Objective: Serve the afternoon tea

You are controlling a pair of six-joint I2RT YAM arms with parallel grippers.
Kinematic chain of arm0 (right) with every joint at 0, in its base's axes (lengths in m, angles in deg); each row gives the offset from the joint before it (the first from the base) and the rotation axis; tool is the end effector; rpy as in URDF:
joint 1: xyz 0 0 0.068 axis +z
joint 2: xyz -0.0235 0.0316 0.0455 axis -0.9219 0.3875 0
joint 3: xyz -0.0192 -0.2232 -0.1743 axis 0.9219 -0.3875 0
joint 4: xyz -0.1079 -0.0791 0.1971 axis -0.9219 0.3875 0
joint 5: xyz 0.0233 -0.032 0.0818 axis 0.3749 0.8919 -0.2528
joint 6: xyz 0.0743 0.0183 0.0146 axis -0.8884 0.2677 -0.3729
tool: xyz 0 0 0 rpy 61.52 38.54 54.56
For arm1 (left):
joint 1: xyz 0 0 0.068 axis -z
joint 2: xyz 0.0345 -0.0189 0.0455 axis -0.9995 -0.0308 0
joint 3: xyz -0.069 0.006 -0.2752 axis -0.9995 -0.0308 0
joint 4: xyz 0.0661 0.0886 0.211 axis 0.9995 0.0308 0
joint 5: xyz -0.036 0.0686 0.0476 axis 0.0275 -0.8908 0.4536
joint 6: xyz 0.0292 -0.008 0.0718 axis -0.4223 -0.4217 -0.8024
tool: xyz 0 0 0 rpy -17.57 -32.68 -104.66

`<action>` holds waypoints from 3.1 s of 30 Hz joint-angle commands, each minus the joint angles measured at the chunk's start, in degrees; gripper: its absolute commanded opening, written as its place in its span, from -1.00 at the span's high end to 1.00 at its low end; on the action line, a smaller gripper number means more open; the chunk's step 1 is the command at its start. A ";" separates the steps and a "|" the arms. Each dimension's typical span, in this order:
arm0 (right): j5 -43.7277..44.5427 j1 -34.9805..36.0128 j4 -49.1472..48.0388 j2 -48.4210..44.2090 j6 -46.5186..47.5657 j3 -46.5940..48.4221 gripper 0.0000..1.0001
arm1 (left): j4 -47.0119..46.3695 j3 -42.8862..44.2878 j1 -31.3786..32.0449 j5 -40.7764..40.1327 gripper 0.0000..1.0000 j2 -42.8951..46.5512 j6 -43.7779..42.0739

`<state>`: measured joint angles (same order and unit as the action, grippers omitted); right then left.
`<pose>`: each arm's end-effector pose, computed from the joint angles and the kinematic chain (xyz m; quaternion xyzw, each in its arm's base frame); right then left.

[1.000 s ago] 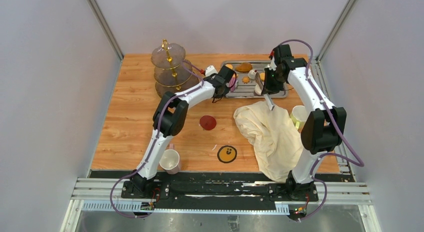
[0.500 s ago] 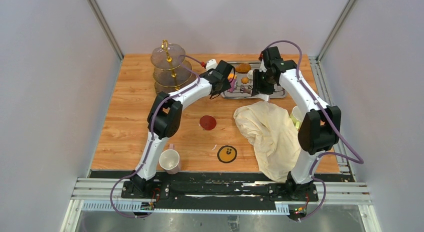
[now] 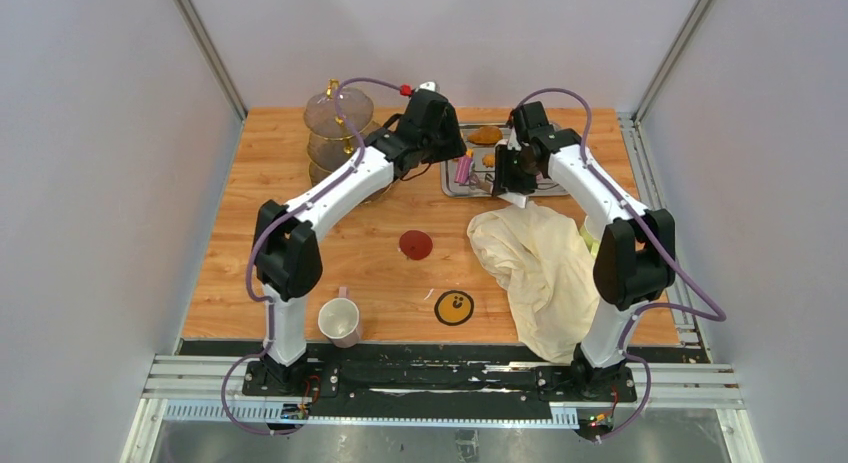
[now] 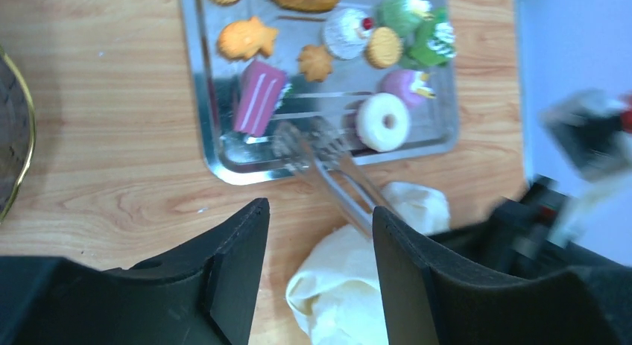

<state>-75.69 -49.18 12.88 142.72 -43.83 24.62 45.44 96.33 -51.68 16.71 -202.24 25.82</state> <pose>0.3687 0.1302 0.2743 -0.0262 0.9527 0.1562 0.2595 0.3867 -0.2736 0.3116 -0.0722 0.8795 -0.2372 0.4061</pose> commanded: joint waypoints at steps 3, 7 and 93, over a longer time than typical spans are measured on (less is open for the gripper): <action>2.51 2.64 -4.41 -0.28 -1.51 -0.82 0.21 | -1.79 -1.66 0.34 9.06 -0.17 8.65 -6.46; 3.29 3.38 -5.63 -1.07 -1.96 -1.73 0.22 | -1.78 -3.11 0.32 11.92 -0.17 12.07 -7.77; 13.06 8.72 -12.07 -13.01 -0.38 -3.44 0.99 | 1.03 -12.54 -44.81 21.47 -0.53 21.35 -3.35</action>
<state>-61.98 -40.92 1.93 131.05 -46.43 18.37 49.90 82.17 -95.22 34.41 -174.48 17.90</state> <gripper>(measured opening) 0.365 0.766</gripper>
